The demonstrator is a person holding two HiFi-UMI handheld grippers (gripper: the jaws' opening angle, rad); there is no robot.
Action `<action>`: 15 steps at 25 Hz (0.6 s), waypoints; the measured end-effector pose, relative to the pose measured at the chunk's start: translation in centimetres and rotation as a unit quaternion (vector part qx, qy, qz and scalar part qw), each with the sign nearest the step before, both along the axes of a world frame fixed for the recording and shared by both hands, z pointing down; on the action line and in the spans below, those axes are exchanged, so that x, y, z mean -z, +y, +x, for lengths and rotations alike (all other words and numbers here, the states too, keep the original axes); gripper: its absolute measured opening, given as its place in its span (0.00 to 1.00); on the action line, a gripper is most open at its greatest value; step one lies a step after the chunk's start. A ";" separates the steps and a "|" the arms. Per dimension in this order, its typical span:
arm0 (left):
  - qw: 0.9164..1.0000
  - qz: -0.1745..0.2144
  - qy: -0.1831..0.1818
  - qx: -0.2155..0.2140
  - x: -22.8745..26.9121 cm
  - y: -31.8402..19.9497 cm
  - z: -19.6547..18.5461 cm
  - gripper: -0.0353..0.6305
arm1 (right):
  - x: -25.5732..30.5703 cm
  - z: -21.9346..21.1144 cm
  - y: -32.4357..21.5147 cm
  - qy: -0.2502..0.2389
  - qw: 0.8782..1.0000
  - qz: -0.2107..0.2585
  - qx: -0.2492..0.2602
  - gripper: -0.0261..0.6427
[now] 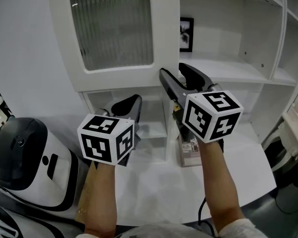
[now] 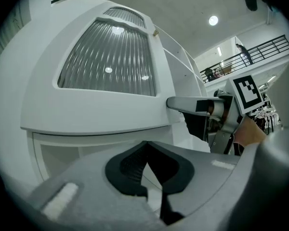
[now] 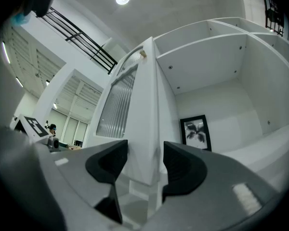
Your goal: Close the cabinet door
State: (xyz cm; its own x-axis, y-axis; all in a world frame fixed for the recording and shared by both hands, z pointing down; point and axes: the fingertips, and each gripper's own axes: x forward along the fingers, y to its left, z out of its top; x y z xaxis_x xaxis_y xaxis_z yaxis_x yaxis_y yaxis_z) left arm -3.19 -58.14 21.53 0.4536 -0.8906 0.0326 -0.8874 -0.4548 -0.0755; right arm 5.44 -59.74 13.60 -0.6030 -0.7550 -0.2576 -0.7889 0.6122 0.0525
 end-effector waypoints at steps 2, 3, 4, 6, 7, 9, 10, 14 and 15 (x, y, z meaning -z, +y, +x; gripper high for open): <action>1.000 0.000 0.000 0.002 0.0 -0.2 -0.2 0.05 | 0.0 0.0 -0.3 0.001 1.000 0.001 -0.002 0.39; 1.000 0.001 -0.001 0.003 0.1 -0.3 -0.2 0.05 | 0.0 -0.1 -0.5 0.002 1.000 0.001 -0.003 0.39; 1.000 0.002 -0.001 0.004 0.2 -0.4 -0.3 0.05 | 0.0 -0.1 -0.6 0.002 1.000 0.001 -0.004 0.39; 1.000 0.003 -0.003 0.005 0.3 -0.5 -0.4 0.05 | 0.0 0.0 -0.9 0.001 1.000 0.000 -0.007 0.39; 1.000 0.004 -0.003 0.006 0.3 -0.5 -0.5 0.05 | 0.0 0.0 -0.9 0.000 1.000 0.000 -0.007 0.39; 1.000 0.005 -0.004 0.008 0.3 -0.4 -0.8 0.05 | 0.0 0.0 -0.9 -0.001 1.000 0.000 -0.009 0.39; 1.000 0.005 -0.003 0.009 0.3 -0.3 -0.9 0.05 | 0.0 0.0 -0.8 -0.002 1.000 0.000 -0.010 0.39; 1.000 0.006 -0.003 0.013 0.3 0.1 -1.5 0.05 | 0.0 0.0 -0.7 0.003 1.000 0.000 -0.024 0.39; 1.000 0.005 -0.003 0.014 0.3 0.2 -1.6 0.05 | 0.0 0.1 -0.6 0.006 1.000 0.000 -0.030 0.38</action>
State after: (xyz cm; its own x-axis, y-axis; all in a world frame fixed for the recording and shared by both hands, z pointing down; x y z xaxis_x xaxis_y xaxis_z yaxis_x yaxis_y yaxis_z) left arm -4.80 -57.92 21.19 0.4291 -0.9029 0.0262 -0.8989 -0.4298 -0.0854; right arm 5.49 -60.37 13.61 -0.5597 -0.7896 -0.2515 -0.8236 0.5638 0.0626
